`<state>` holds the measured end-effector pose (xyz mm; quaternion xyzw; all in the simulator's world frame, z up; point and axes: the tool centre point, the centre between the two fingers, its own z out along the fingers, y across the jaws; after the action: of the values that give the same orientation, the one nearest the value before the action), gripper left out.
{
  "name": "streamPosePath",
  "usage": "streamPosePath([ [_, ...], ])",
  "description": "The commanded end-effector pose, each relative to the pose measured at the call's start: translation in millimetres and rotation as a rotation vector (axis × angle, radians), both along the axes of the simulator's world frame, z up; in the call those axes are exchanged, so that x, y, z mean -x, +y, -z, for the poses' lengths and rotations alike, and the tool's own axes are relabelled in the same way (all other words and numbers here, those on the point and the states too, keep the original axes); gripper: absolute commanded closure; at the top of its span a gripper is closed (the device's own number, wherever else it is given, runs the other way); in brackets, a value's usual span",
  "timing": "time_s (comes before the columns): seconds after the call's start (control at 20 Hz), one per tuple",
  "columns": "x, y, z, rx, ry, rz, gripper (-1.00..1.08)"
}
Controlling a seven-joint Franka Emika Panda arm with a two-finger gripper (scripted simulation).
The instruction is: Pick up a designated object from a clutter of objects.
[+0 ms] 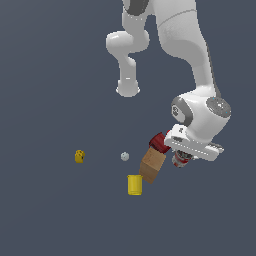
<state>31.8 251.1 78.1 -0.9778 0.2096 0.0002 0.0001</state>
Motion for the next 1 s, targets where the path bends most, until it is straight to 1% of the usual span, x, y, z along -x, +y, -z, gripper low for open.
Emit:
streamPosePath([
  [0.0, 0.2, -0.2, -0.6, 0.000, 0.000, 0.000, 1.08],
  [0.25, 4.7, -1.1, -9.9, 0.000, 0.000, 0.000, 1.08],
  [0.5, 14.2, -3.1, -29.9, 0.000, 0.000, 0.000, 1.08],
  [0.7, 25.7, -5.3, -53.9, 0.001, -0.001, 0.000, 1.08],
  [0.95, 44.6, -8.9, -93.9, 0.001, -0.001, 0.000, 1.08],
])
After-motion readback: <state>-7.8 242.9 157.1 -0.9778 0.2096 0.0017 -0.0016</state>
